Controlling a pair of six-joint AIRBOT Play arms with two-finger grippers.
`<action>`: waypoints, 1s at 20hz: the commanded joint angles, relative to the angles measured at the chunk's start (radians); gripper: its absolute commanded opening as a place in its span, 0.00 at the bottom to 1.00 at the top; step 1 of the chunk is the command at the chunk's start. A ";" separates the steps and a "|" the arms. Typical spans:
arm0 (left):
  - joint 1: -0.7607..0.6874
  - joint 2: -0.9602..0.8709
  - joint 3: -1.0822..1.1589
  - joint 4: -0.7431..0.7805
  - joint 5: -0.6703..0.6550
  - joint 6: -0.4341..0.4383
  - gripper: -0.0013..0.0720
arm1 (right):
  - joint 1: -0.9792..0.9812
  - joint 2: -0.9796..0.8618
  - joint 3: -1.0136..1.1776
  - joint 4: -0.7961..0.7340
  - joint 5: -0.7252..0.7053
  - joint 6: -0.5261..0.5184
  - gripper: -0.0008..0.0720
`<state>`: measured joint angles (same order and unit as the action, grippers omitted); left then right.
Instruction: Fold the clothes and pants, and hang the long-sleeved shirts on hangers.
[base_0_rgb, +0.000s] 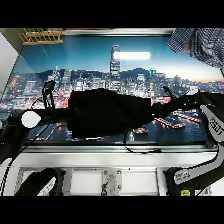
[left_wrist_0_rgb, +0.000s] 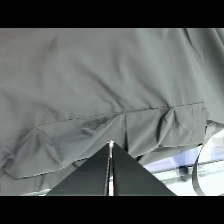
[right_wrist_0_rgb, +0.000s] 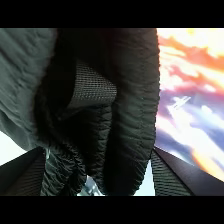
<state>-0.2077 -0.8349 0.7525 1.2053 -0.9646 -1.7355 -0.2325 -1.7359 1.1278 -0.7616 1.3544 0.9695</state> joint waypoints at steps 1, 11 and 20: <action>0.000 0.001 -0.037 -0.005 0.015 -0.001 0.02 | 0.060 -0.001 -0.002 0.040 -0.023 0.003 0.97; 0.000 0.001 -0.068 -0.004 0.025 -0.001 0.02 | 0.158 0.001 -0.002 0.069 -0.066 -0.005 0.05; -0.174 -0.177 0.006 -0.004 0.081 -0.026 0.02 | 0.107 0.311 0.019 -0.402 0.075 0.209 0.04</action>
<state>-0.2993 -0.9165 0.7155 1.2011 -0.9123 -1.7496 -0.1074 -1.5467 1.1339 -0.9531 1.3376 1.0805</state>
